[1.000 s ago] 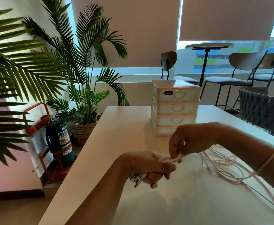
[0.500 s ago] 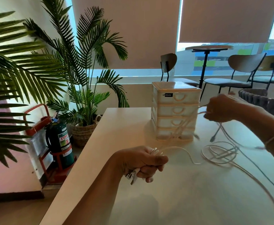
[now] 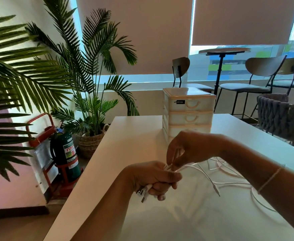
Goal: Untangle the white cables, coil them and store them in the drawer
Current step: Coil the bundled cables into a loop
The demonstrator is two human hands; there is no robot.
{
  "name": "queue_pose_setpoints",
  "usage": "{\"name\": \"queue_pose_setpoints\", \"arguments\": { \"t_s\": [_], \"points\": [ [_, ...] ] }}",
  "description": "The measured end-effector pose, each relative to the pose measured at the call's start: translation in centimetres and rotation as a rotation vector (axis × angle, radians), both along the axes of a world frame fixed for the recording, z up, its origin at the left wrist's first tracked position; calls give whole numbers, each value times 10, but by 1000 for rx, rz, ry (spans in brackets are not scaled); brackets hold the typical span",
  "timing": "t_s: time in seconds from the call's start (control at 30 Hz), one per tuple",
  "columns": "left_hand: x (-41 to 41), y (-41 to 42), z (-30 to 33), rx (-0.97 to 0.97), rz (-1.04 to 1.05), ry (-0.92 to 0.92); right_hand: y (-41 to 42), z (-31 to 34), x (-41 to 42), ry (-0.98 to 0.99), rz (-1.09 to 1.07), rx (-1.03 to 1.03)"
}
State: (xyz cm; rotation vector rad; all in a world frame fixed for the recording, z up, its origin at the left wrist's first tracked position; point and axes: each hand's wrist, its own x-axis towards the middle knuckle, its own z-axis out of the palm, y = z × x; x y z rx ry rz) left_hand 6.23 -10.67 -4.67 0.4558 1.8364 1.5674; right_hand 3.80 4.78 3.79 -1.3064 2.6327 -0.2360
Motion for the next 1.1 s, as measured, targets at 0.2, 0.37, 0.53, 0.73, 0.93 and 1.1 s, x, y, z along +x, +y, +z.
{"name": "queue_pose_setpoints", "arguments": {
  "t_s": [0.2,0.37,0.53,0.73,0.93,1.1],
  "points": [
    [1,4,3,-84,46,4,-11,-4,0,117,-17,149],
    [0,4,3,-115,90,7,-20,-8,-6,185,-24,256],
    [0,-2,4,-36,40,-7,-10,-7,-26,347,-75,301],
    [-3,-4,1,140,-129,-37,40,3,-67,141,-254,80],
    [-1,-7,0,322,-292,-38,71,-29,-96,183,-422,275],
    [-2,-10,6,491,-381,-56,97,-43,-100,-27,-516,274]
  ]
}}
